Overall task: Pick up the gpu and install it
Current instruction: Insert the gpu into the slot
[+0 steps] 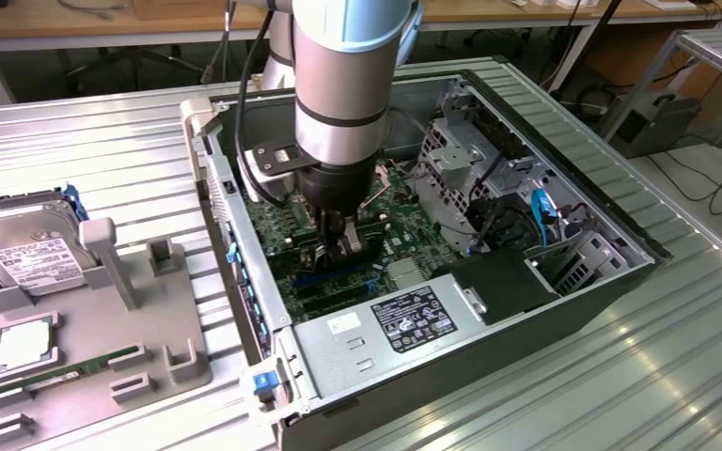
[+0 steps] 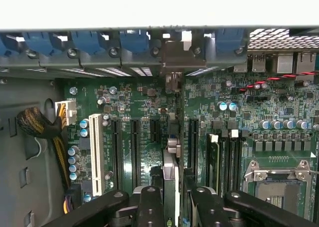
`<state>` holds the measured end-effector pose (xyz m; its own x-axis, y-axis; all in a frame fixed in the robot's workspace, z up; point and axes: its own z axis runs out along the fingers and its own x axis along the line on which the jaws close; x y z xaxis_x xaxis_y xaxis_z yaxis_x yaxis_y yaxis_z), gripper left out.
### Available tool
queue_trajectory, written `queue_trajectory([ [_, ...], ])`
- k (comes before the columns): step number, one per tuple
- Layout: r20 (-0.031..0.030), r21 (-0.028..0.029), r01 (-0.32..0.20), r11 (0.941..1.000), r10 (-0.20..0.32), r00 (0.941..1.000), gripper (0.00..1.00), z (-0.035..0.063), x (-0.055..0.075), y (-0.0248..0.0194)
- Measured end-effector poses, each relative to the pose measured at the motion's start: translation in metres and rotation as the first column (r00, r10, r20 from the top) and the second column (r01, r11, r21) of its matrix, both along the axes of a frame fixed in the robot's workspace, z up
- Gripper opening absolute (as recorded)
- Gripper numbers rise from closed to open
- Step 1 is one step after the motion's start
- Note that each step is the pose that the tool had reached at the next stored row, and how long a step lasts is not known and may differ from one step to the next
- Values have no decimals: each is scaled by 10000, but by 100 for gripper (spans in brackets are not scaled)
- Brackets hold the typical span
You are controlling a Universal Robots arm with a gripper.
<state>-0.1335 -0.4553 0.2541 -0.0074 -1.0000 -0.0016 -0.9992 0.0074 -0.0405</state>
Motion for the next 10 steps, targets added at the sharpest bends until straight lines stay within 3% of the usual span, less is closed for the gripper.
queue_trajectory([
  [10, 1, 0, -1, 10000, 1, 10000, 26, -1, -1, 0],
])
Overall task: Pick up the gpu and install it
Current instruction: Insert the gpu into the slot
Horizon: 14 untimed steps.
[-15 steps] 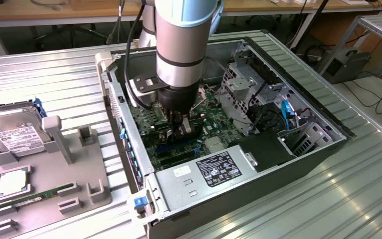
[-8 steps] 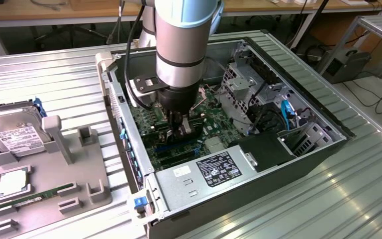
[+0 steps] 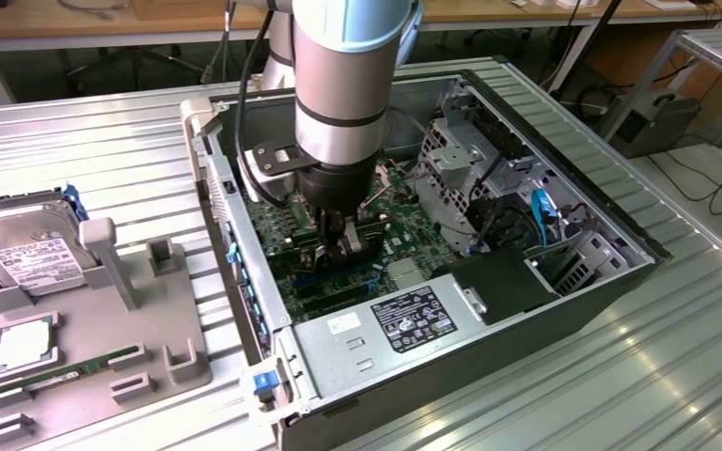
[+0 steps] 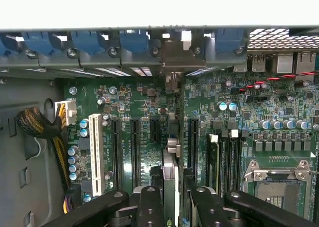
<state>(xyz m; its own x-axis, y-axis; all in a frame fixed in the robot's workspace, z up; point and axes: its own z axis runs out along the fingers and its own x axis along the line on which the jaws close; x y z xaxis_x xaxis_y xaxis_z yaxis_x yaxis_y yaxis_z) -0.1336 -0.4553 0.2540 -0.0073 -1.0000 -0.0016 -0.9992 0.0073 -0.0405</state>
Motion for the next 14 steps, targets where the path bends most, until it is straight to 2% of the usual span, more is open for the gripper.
queue_trajectory([
  [7, 3, 6, 0, 10000, 0, 10000, 26, -3, 0, 1],
  [8, 3, 5, 0, 10000, 0, 10000, 27, -3, 0, 1],
  [9, 0, 1, 0, 10000, 0, 10000, 34, 0, 0, 0],
  [10, -2, -2, 0, 10000, 0, 10000, 34, 8, 0, 0],
  [12, -1, 0, 0, 10000, 0, 10000, 34, 69, 0, 0],
  [14, 0, 0, 1, 10000, -1, 10000, 34, 173, 0, 0],
])
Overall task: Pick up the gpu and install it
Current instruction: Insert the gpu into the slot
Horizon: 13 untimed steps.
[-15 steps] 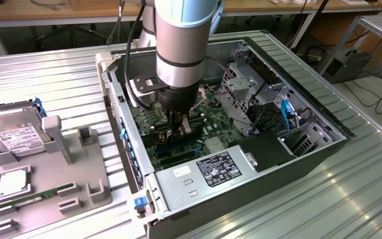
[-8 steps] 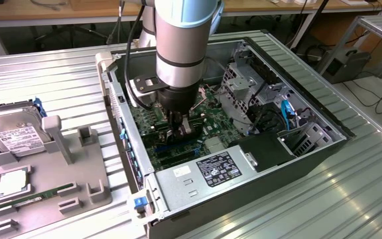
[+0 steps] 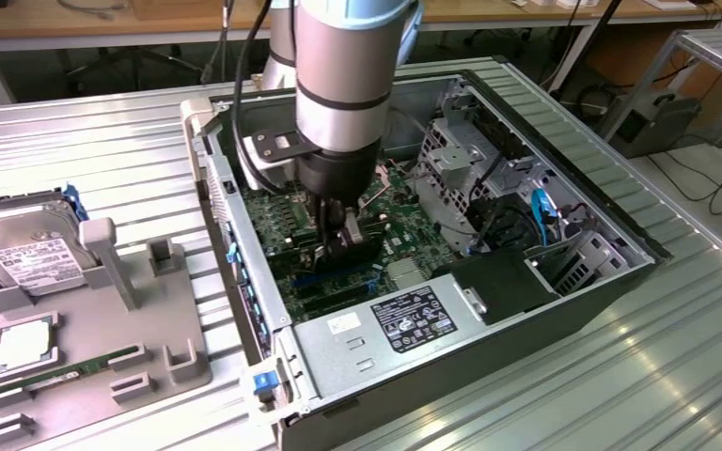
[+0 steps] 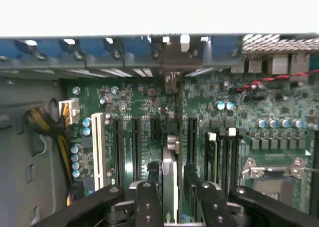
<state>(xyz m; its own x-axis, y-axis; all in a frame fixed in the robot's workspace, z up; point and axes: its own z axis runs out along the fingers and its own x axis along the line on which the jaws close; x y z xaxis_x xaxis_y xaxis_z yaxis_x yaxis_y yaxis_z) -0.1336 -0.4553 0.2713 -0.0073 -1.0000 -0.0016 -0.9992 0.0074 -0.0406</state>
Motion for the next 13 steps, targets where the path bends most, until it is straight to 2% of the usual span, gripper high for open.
queue_trajectory([
  [3, -1, 0, 0, 10000, 0, 10000, 34, 148, 0, 1],
  [4, 0, 0, -1, 10000, 1, 10000, 34, 166, 0, 5],
  [6, 0, 0, 0, 10000, 0, 10000, 34, 172, 0, 20],
  [11, 0, -1, -1, 10000, 1, 10000, 34, 173, -1, 23],
  [12, -1, -2, -1, 10000, 1, 10000, 33, 173, -1, 23],
  [13, 0, -2, -1, 10000, 1, 10000, 25, 173, 0, 23],
])
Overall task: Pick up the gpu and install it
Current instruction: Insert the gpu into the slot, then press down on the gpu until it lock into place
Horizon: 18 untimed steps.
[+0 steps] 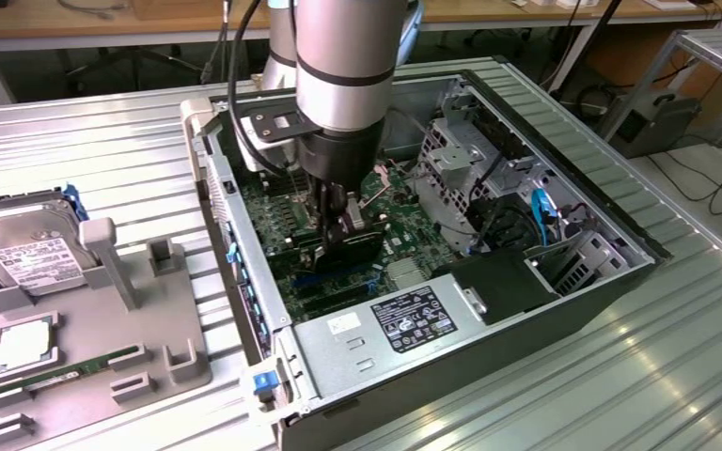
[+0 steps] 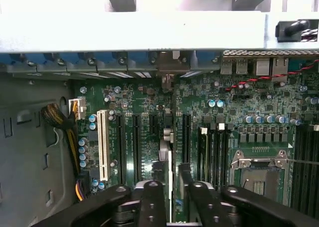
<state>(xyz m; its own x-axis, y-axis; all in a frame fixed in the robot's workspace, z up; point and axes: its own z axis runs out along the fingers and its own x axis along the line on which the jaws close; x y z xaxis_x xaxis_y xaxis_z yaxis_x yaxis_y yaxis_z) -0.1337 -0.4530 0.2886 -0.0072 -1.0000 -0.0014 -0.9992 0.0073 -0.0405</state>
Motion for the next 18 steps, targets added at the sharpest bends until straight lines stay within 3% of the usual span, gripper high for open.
queue_trajectory([
  [4, 0, 1, 1, 10000, -1, 10000, 11, -1, 0, 3],
  [7, -14, 1, 1, 10000, -1, 10000, 11, -5, 0, 7],
  [14, -131, 2, 1, 10000, -1, 9999, 11, -57, -1, 53],
  [18, -371, 0, 0, 10000, 0, 9993, 11, -105, 0, 59],
])
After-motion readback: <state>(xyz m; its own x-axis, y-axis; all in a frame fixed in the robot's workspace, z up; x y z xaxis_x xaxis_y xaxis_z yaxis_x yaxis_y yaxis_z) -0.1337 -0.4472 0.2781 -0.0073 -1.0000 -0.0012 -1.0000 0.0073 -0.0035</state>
